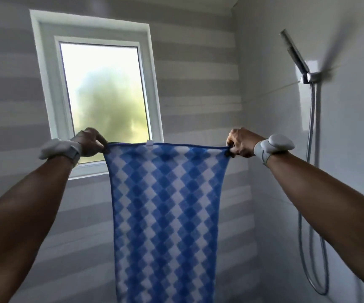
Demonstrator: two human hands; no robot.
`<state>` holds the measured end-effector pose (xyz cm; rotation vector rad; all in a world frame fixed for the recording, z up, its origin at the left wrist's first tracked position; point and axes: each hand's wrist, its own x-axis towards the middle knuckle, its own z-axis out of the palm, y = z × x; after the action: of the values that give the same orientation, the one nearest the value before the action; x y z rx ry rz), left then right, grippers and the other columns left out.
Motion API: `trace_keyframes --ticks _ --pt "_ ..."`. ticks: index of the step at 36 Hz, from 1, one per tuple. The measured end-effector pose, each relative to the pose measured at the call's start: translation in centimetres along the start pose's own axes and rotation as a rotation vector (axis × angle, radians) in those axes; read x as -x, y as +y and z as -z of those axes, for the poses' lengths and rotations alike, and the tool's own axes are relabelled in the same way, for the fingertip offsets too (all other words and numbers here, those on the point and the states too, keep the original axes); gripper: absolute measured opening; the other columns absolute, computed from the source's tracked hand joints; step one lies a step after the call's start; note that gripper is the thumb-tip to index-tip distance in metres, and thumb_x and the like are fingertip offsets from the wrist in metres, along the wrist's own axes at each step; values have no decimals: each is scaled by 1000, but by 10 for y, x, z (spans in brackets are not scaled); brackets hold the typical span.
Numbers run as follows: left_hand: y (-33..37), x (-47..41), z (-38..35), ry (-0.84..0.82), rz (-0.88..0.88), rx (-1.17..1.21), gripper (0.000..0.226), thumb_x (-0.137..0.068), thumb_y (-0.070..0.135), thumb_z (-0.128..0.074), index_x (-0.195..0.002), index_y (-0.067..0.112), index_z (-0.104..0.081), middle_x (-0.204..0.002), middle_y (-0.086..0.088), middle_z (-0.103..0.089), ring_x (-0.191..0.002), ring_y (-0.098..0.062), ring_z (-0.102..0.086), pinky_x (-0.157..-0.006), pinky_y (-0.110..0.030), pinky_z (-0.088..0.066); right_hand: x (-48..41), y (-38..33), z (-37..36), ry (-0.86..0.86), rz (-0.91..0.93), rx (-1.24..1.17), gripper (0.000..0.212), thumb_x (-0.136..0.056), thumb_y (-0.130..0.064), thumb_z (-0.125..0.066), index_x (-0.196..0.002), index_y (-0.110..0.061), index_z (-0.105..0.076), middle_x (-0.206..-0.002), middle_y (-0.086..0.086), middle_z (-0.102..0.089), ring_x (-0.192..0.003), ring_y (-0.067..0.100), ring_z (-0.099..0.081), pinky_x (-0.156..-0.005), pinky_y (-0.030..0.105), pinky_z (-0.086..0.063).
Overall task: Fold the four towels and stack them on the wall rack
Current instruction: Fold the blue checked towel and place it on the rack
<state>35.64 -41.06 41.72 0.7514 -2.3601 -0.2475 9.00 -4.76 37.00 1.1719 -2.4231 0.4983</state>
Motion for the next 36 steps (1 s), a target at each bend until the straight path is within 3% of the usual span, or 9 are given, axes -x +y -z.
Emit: trace_keyframes --ticks 4,8,11,14,17,26,28,32,36 --pt "-18 11 -4 -99 -58 82 16 -77 3 -80 -91 9 -77 -91 -17 -75 -85 -24 -66 -83 -31 -50 -3 1 -16 -8 -45 -21 22 -77 -10 -78 -60 -21 -68 -54 -10 -64 -53 -1 -58 -50 11 -36" --pt "-33 22 -5 -171 -35 135 16 -80 -5 -73 -89 9 -75 -79 -13 -72 -74 -19 -63 -68 -19 -49 -9 -7 -27 55 -30 -36 14 -72 -14 -84 -71 -20 -71 -74 4 -72 -71 21 -67 -64 25 -48" --pt "-45 26 -9 -163 -11 132 16 -75 -5 -71 -83 7 -76 -70 -12 -67 -65 -20 -57 -60 -22 -45 -16 -18 -33 109 0 -44 13 -72 -12 -83 -75 -17 -72 -78 8 -72 -76 25 -66 -66 26 -45" --pt "-46 27 -19 -125 -13 53 18 -77 -5 -68 -77 11 -74 -66 -4 -64 -62 -14 -52 -53 -17 -42 -21 -23 -31 155 13 -56 14 -72 -10 -83 -74 -17 -70 -80 10 -73 -76 26 -65 -66 26 -44" --pt "-55 27 -22 -148 24 131 15 -81 -6 -66 -79 7 -73 -60 -2 -63 -58 -15 -53 -46 -13 -43 -28 -30 -29 174 26 -48 13 -72 -12 -83 -75 -16 -71 -82 11 -72 -80 27 -66 -67 25 -42" --pt "-56 28 -24 -391 153 542 14 -84 -7 -66 -76 -2 -75 -85 -20 -68 -74 -23 -66 -64 -21 -60 -30 -28 -19 321 -21 3 13 -74 -18 -83 -75 -19 -70 -85 14 -72 -85 35 -66 -70 31 -48" --pt "-50 30 -27 -453 180 532 3 -78 -3 -74 -76 -3 -76 -84 -19 -70 -74 -21 -67 -66 -22 -60 -27 -28 -17 347 -44 39 12 -75 -20 -82 -78 -20 -71 -88 12 -72 -88 35 -65 -73 33 -50" --pt "-48 28 -31 -519 157 454 46 -62 23 -85 -94 -9 -74 -90 -15 -72 -84 -19 -65 -78 -25 -60 -22 -27 -17 368 -68 67 10 -76 -21 -80 -78 -22 -70 -90 10 -72 -90 34 -65 -71 31 -44" --pt "-39 27 -40 -450 83 480 30 -81 11 -75 -100 -12 -71 -90 -17 -69 -79 -16 -64 -67 -17 -58 -18 -20 -12 348 -94 40 14 -73 -21 -82 -74 -23 -69 -86 9 -71 -87 32 -65 -70 28 -43"
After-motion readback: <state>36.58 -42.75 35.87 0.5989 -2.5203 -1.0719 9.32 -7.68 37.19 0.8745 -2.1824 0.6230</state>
